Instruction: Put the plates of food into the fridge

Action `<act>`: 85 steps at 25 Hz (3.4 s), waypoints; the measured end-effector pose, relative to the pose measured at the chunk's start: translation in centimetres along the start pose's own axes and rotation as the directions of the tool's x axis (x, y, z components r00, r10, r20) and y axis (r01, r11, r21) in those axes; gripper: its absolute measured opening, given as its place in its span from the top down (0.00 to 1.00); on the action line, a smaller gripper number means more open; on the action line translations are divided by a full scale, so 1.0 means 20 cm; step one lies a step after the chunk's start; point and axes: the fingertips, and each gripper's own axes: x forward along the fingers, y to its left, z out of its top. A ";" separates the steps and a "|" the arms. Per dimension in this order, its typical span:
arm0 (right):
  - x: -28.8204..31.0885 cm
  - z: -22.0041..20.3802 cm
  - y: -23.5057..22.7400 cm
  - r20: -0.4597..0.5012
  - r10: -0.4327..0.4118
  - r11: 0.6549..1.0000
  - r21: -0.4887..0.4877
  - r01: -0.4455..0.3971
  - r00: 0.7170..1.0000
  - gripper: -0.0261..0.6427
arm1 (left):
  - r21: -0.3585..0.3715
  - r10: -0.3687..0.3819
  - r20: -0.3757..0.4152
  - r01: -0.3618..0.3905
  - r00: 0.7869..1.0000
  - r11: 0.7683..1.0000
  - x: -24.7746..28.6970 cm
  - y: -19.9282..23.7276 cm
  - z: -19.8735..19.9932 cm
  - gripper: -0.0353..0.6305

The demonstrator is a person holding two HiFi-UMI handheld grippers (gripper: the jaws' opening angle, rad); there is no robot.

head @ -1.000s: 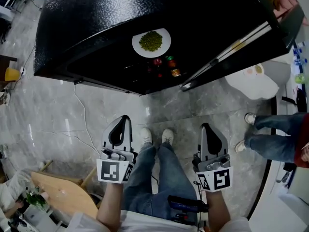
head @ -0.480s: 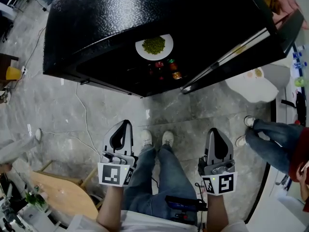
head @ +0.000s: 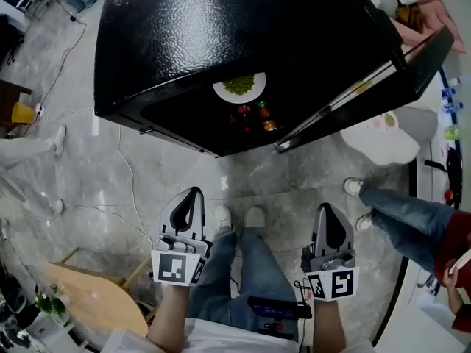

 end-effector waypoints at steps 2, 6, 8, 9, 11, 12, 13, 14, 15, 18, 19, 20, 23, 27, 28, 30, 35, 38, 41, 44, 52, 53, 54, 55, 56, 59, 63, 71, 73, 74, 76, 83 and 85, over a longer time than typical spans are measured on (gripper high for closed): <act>0.00 0.02 0.02 -0.005 0.004 1.000 0.000 -0.004 1.000 0.94 | -0.010 0.013 -0.001 -0.013 1.000 1.000 0.00 0.00 0.02 0.94; -0.02 0.09 0.05 -0.017 0.011 0.999 -0.033 -0.011 1.000 0.94 | -0.023 0.003 0.025 -0.002 1.000 1.000 0.00 -0.05 0.12 0.94; -0.03 0.12 0.07 -0.032 0.019 0.997 -0.073 -0.022 0.999 0.94 | -0.025 -0.012 0.034 0.013 0.999 1.000 -0.03 -0.08 0.18 0.94; -0.04 0.14 0.09 -0.042 0.028 0.995 -0.095 -0.032 0.999 0.94 | -0.022 -0.020 0.036 0.021 0.999 1.000 -0.04 -0.09 0.20 0.94; -0.06 0.17 0.12 -0.055 0.045 0.992 -0.115 -0.051 0.997 0.94 | -0.011 -0.033 0.038 0.034 0.999 0.999 -0.07 -0.11 0.25 0.94; -0.07 0.19 0.13 -0.057 0.051 0.991 -0.118 -0.057 0.997 0.94 | -0.004 -0.038 0.038 0.038 0.999 0.999 -0.09 -0.12 0.28 0.94; -0.08 0.22 0.15 -0.055 0.054 0.991 -0.118 -0.060 0.997 0.94 | 0.001 -0.041 0.037 0.041 0.998 0.999 -0.10 -0.12 0.30 0.94; -0.08 0.24 0.16 -0.051 0.056 0.992 -0.114 -0.062 0.997 0.94 | 0.004 -0.042 0.035 0.042 0.998 0.999 -0.12 -0.12 0.32 0.94; -0.09 0.27 0.18 -0.044 0.057 0.992 -0.107 -0.062 0.997 0.94 | 0.006 -0.044 0.033 0.044 0.998 0.999 -0.13 -0.12 0.33 0.94; -0.10 0.36 0.24 -0.026 0.067 0.993 -0.100 -0.069 0.997 0.94 | 0.008 -0.056 0.033 0.056 0.998 0.998 -0.17 -0.15 0.40 0.94; -0.10 0.39 0.25 -0.023 0.072 0.992 -0.106 -0.074 0.997 0.94 | 0.011 -0.063 0.036 0.062 0.997 0.998 -0.18 -0.16 0.43 0.94; -0.11 0.42 0.27 -0.020 0.076 0.990 -0.114 -0.077 0.997 0.94 | 0.015 -0.068 0.039 0.068 0.997 0.998 -0.18 -0.17 0.46 0.94; -0.11 0.52 0.30 -0.002 0.077 0.983 -0.168 -0.076 0.997 0.94 | 0.023 -0.079 0.052 0.078 0.996 0.997 -0.20 -0.19 0.55 0.94; -0.09 0.63 0.28 0.025 0.064 0.969 -0.239 -0.056 0.998 0.94 | 0.025 -0.084 0.066 0.083 0.994 0.996 -0.22 -0.21 0.63 0.94; -0.09 0.65 0.27 0.029 0.059 0.969 -0.242 -0.050 0.998 0.94 | 0.025 -0.083 0.070 0.082 0.994 0.996 -0.22 -0.21 0.64 0.94; -0.09 0.69 0.24 0.039 0.046 0.973 -0.227 -0.036 0.998 0.94 | 0.023 -0.080 0.078 0.079 0.994 0.997 -0.24 -0.20 0.68 0.94; -0.11 0.78 0.21 0.047 0.016 0.982 -0.188 -0.007 0.999 0.94 | 0.026 -0.080 0.106 0.077 0.991 0.997 -0.27 -0.19 0.77 0.94; -0.12 0.80 0.23 0.049 0.022 0.988 -0.157 -0.014 0.999 0.94 | 0.027 -0.082 0.120 0.079 0.989 0.997 -0.27 -0.19 0.82 0.94; -0.12 0.81 0.25 0.049 0.012 0.995 -0.097 -0.007 0.999 0.94 | 0.022 -0.093 0.110 0.091 0.990 0.996 -0.27 -0.18 0.84 0.94; -0.11 0.83 0.28 0.040 0.013 0.999 -0.036 -0.011 0.999 0.94 | 0.018 -0.103 0.095 0.102 0.990 0.995 -0.27 -0.18 0.84 0.94; -0.05 0.83 0.34 0.028 0.024 0.999 -0.025 -0.023 0.999 0.94 | 0.025 -0.115 0.114 0.113 0.987 0.993 -0.18 -0.16 0.89 0.94; -0.04 0.83 0.34 0.030 0.025 0.999 -0.033 -0.024 0.999 0.94 | 0.026 -0.115 0.120 0.113 0.986 0.993 -0.17 -0.16 0.91 0.94; -0.03 0.84 0.35 0.033 0.032 0.998 -0.046 -0.030 0.999 0.94 | 0.028 -0.116 0.125 0.113 0.985 0.993 -0.16 -0.16 0.93 0.94; -0.02 0.85 0.36 0.035 0.039 0.998 -0.056 -0.037 0.999 0.94 | 0.032 -0.117 0.128 0.114 0.985 0.993 -0.16 -0.16 0.94 0.94; -0.01 0.85 0.36 0.037 0.041 0.998 -0.056 -0.039 0.998 0.94 | 0.035 -0.119 0.127 0.115 0.985 0.993 -0.15 -0.17 0.94 0.94; 0.00 0.86 0.35 0.044 0.024 0.999 -0.029 -0.022 0.999 0.94 | 0.039 -0.125 0.117 0.121 0.985 0.992 -0.15 -0.17 0.93 0.94; 0.02 0.87 0.33 0.039 -0.002 1.000 -0.031 0.003 0.999 0.94 | 0.040 -0.128 0.107 0.125 0.986 0.991 -0.14 -0.17 0.92 0.94; 0.03 0.88 0.35 0.034 0.001 0.999 -0.038 0.000 0.999 0.94 | 0.043 -0.130 0.111 0.126 0.985 0.991 -0.15 -0.16 0.94 0.94; 0.02 0.87 0.35 0.030 0.004 0.999 -0.039 -0.003 1.000 0.94 | 0.043 -0.131 0.108 0.127 0.985 0.991 -0.16 -0.16 0.94 0.94; 0.02 0.87 0.35 0.029 0.006 0.999 -0.040 -0.004 1.000 0.94 | 0.044 -0.131 0.109 0.127 0.985 0.991 -0.16 -0.16 0.94 0.94; 0.02 0.87 0.35 0.030 0.010 0.999 -0.042 -0.008 1.000 0.94 | 0.044 -0.129 0.113 0.125 0.985 0.991 -0.16 -0.16 0.94 0.94; 0.01 0.88 0.36 0.030 0.026 0.998 -0.052 -0.024 0.999 0.94 | 0.049 -0.121 0.120 0.116 0.985 0.992 -0.16 -0.17 0.94 0.94; 0.01 0.88 0.37 0.032 0.027 0.998 -0.054 -0.025 0.999 0.94 | 0.050 -0.121 0.121 0.115 0.985 0.992 -0.17 -0.18 0.93 0.94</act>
